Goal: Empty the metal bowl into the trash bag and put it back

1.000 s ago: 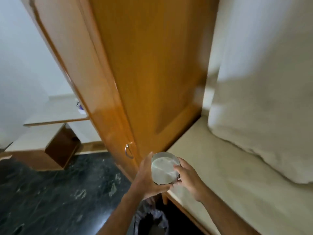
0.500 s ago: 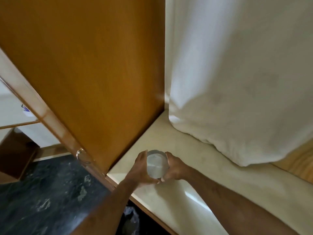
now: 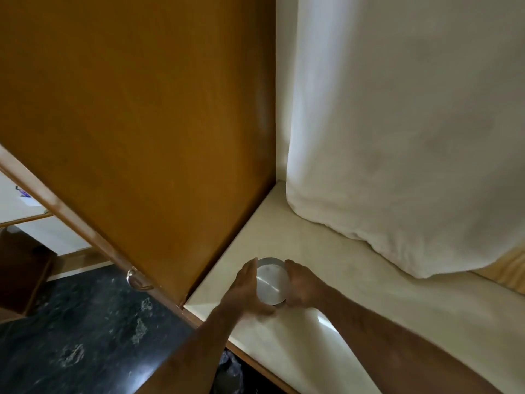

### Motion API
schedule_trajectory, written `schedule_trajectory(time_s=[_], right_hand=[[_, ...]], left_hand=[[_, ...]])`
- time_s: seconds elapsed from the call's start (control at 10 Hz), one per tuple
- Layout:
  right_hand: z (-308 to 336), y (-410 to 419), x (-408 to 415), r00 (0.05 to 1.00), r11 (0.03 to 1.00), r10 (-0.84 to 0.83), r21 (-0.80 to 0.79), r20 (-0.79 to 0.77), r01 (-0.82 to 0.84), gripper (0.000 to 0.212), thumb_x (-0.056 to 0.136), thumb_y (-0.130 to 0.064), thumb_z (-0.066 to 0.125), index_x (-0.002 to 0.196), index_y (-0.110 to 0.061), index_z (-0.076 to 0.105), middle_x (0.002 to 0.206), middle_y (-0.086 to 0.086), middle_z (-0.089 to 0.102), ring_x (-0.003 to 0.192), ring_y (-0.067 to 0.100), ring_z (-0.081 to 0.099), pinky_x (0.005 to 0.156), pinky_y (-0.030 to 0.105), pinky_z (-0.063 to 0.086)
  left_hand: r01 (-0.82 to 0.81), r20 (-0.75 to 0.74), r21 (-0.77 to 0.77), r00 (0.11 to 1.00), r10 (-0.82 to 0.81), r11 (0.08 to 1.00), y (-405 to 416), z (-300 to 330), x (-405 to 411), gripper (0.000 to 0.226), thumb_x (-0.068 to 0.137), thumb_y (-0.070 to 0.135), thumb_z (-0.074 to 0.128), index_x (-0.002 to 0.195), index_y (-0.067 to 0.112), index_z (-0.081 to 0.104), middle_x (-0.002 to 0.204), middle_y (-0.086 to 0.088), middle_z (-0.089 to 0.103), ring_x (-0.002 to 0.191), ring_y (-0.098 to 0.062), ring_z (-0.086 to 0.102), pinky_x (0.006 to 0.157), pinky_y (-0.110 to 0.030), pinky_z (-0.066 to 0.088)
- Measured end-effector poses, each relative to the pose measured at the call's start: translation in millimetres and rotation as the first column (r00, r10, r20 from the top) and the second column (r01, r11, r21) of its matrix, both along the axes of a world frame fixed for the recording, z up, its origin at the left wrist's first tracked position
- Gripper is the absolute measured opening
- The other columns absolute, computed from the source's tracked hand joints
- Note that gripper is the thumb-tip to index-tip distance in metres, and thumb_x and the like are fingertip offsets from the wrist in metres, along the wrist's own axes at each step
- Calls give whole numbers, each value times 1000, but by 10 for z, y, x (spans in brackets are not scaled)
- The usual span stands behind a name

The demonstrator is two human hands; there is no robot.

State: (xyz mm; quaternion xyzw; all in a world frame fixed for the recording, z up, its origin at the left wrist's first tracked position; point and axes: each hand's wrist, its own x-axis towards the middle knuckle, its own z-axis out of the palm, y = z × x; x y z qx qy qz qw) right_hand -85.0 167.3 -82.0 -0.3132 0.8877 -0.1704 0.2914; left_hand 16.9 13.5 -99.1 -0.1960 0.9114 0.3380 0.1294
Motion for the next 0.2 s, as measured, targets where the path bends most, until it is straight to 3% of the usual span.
schedule_trajectory(time_s=[0.1,0.2], right_hand=[[110,12,-62,997,997,56,53,-53,-53,77,69,-21,84,130,-9,40,127,13,56,114,31,58,89,36,52],[367,93,-127,979,992,85,108,-184,-65,85,76,-25,78,144,-6,30,138,15,46,123,34,49,100,45,48]], left_hand=[[106,88,-4,991,-105,994,-106,42,30,161,56,60,94,158,13,-21,172,-5,-14,158,-26,-5,126,-42,15],[153,72,-147,987,-144,977,-211,243,96,162,55,83,77,156,13,-28,165,-3,-35,153,-20,-26,123,-36,-3]])
